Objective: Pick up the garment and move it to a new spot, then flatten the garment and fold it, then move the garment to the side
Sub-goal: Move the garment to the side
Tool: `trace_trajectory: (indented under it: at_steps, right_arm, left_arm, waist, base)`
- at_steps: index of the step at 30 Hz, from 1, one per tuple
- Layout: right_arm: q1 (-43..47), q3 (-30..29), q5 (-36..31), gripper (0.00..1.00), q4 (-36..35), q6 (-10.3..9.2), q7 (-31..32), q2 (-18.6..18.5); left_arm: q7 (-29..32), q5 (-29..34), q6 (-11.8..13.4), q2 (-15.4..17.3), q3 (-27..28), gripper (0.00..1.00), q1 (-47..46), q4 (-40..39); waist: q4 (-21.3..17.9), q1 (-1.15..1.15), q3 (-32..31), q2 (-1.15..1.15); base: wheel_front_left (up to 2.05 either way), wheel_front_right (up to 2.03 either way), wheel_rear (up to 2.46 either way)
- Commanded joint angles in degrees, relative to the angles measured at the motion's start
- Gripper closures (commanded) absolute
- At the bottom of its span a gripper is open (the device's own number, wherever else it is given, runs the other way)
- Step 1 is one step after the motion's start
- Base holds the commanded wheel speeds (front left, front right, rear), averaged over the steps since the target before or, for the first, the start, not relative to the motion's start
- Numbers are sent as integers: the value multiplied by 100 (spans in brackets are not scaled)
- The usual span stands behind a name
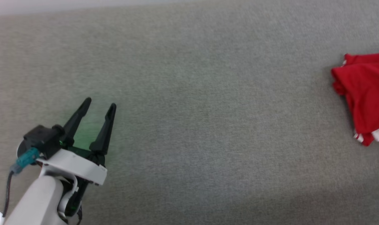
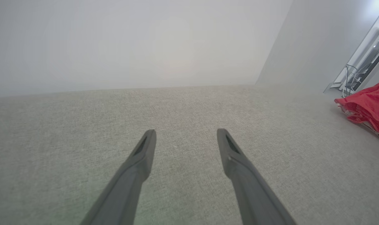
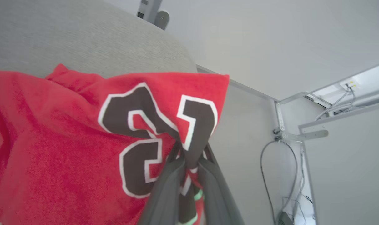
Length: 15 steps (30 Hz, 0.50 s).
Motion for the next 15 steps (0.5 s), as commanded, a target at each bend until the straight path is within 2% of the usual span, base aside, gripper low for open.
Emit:
trace_trajectory:
  at_steps: [1,5,10,15]
  right_arm:
    - [-104,7,-108,100,53,-12,-77,-47]
    - [-281,51,-429,100,355,-12,-263,-109]
    - [-444,-78,-567,100,715,-12,-472,128]
    - [-568,-204,-697,100,1156,-12,-607,518]
  left_arm:
    - [-21,-38,-13,40,-16,0,-92,6]
    - [-21,-62,-13,131,-136,0,-261,3]
    - [-21,-80,-13,221,-253,0,-423,22]
    - [-21,-107,-13,244,-388,0,-563,37]
  waist:
    - [-215,0,238,0]
    - [-296,0,425,0]
    - [-344,0,623,0]
    - [-287,0,751,0]
  base:
    - [0,0,0]
    - [0,0,0]
    - [0,0,0]
    - [0,0,0]
